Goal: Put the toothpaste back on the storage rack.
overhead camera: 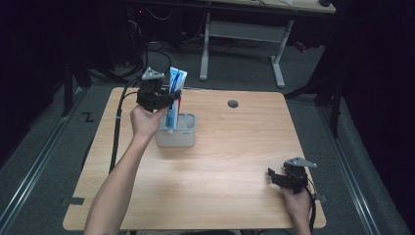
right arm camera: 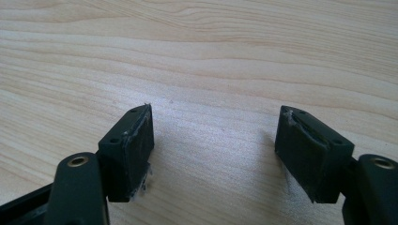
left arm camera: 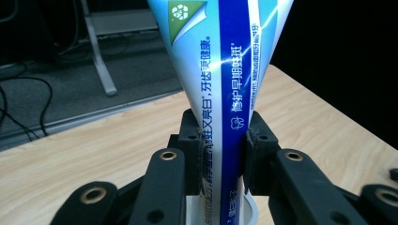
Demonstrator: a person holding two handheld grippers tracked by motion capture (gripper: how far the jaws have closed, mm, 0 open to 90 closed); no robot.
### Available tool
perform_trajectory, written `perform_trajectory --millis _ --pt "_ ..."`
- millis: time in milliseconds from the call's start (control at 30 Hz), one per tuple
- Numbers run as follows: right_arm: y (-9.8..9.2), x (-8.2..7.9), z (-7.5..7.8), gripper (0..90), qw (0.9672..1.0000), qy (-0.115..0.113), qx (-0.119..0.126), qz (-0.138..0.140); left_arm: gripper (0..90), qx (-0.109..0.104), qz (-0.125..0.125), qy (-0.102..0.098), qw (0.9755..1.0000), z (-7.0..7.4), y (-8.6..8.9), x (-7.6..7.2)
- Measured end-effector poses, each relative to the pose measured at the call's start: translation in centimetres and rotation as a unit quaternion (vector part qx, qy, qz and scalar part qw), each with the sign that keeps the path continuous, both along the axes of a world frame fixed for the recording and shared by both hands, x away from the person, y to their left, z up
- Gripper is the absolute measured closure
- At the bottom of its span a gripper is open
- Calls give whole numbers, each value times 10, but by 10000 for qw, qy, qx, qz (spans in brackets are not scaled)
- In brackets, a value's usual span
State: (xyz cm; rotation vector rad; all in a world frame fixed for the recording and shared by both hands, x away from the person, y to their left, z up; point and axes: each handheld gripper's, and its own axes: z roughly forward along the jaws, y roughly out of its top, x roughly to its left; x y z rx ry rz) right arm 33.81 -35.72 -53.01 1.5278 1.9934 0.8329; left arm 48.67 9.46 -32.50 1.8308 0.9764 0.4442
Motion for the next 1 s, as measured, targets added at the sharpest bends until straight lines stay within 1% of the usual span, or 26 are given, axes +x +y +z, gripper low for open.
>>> perform_trajectory --millis 67,133,167,200,267,333,367,400,433,500,600,633,700,767,833,967,1000 --pt "0 0 0 285 10000 0 0 1 732 -70 13 -6 10000 0 -1 2" --pt "0 0 0 286 10000 -1 -3 2 732 -78 26 -13 10000 -1 -2 3" --pt "0 0 0 287 10000 -2 -9 5 731 3 73 -79 9999 -3 -3 4" --pt "0 0 0 287 10000 -2 -9 5 731 3 73 -79 9999 -3 -3 4" --pt "0 0 0 287 10000 2 1 4 731 69 174 -84 9998 -6 -3 8" --pt "0 0 0 287 10000 1 1 7 732 45 212 -98 9997 -7 -3 9" --pt "0 0 0 288 10000 -4 -10 21 731 25 265 -161 9995 -8 -3 9" --pt "0 0 0 288 10000 -4 -10 21 731 25 265 -161 9995 -8 -3 9" --pt "1 0 0 288 10000 -2 -14 22 731 -27 323 -250 9992 -8 -3 9" --pt "1 0 0 287 10000 1 -11 14 731 -25 323 -286 9991 -9 -5 10" --pt "1 0 0 287 10000 -2 -17 20 730 41 324 -323 9989 -11 -7 11" --pt "1 0 0 287 10000 -1 -13 22 730 52 324 -318 9990 -13 -8 12" --pt "1 0 0 288 10000 0 -17 17 729 -13 366 -280 9989 -18 -8 14" --pt "1 0 0 287 10000 -11 -41 27 727 -27 435 -290 9986 -21 -7 15" --pt "1 0 0 287 10000 -22 -51 38 726 -24 461 -288 9985 -23 -7 16" --pt "1 0 0 286 10000 -9 -39 27 726 -12 564 -194 9982 -31 -2 19" --pt "1 0 0 286 10000 -9 -39 27 726 -12 564 -194 9982 -31 -2 19"
